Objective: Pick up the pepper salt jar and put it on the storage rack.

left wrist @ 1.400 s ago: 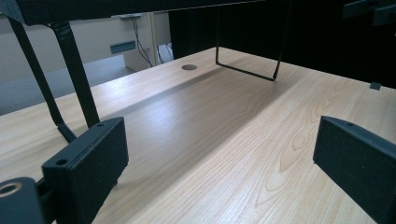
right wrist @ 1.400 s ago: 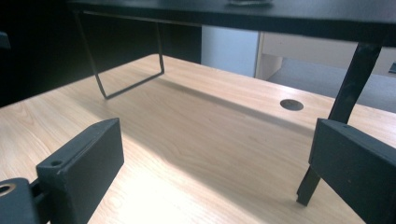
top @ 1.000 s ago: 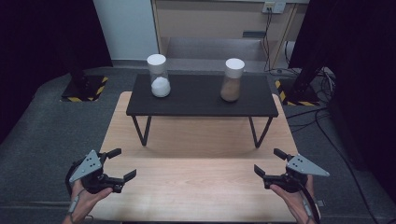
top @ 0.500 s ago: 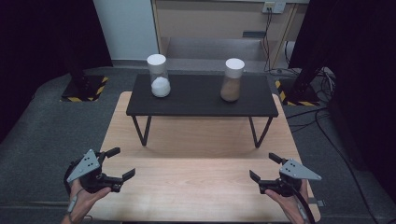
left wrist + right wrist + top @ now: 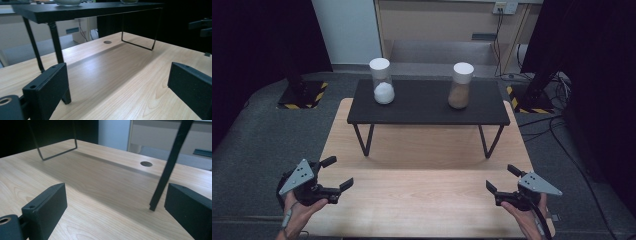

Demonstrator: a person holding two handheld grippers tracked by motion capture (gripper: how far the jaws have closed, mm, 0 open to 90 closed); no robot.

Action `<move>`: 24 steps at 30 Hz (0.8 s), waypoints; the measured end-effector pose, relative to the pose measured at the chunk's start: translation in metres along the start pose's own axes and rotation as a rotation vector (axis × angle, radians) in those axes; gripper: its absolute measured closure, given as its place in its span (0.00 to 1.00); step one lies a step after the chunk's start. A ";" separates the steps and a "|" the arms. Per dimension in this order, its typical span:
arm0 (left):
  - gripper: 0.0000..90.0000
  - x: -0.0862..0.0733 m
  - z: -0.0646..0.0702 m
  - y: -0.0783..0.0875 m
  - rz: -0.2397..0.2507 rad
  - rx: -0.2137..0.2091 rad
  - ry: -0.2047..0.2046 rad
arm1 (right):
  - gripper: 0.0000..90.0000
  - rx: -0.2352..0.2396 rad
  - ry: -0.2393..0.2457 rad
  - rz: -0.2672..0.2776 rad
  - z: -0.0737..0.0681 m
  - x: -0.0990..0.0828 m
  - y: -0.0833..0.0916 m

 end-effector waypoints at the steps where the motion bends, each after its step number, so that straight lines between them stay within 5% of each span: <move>1: 0.02 0.000 0.000 0.001 0.001 0.003 0.001 | 0.05 -0.007 -0.004 0.005 0.001 0.000 0.001; 24: 0.02 0.000 -0.002 0.000 0.004 -0.003 -0.001 | 0.06 -0.010 -0.005 0.015 0.000 0.000 0.002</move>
Point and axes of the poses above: each handheld gripper's, and its own axes: y roughly backward along the jaws, x roughly out of its top, z roughly to its right, the point moved 8 cm from there along -y, roughly forward along the jaws, and after that the axes turned 2 degrees about z, right-handed, at the moved point
